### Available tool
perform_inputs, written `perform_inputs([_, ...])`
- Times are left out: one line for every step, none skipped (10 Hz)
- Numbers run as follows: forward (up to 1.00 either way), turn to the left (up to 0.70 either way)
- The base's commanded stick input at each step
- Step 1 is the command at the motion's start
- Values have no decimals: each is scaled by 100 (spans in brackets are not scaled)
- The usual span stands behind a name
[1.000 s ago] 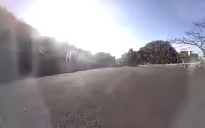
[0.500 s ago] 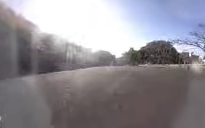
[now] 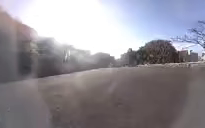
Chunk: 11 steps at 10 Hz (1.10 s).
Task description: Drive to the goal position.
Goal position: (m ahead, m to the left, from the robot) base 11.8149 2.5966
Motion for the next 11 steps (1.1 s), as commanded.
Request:
perform_inputs([70, 0])
perform_inputs([70, 0])
perform_inputs([70, 0])
perform_inputs([70, 0])
perform_inputs([70, 0])
perform_inputs([70, 0])
perform_inputs([70, 0])
perform_inputs([70, 0])
perform_inputs([70, 0])
perform_inputs([70, 0])
perform_inputs([70, 0])
